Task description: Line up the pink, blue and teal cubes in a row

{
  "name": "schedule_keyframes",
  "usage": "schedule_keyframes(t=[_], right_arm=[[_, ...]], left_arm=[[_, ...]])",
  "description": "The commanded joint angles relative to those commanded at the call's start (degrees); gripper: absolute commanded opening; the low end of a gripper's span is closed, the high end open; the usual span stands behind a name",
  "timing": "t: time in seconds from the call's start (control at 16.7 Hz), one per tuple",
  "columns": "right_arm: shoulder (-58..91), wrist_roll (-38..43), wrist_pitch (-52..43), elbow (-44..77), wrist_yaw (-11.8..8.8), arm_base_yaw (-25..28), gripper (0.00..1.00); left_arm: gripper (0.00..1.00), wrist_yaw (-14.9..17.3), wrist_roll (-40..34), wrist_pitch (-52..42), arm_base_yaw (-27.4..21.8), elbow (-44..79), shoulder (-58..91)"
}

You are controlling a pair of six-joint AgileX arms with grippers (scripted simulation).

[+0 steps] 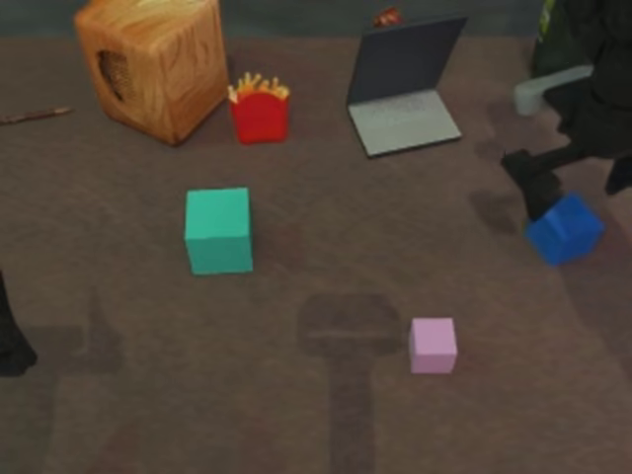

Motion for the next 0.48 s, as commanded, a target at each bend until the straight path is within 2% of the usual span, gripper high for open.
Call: schedule_keyframes(t=[0.3,0.48], right_arm=[[3.50,0.21,11.72,-7.80,0.03,0.14,1.00],[4.10,0.25,13.38,-9.14,0.04,0.17,1.00]], left_arm=[[1.00,0.00,0.00,0.00,0.00,0.00,0.00],[1.00,0.00,0.00,0.00,0.00,0.00,0.00]])
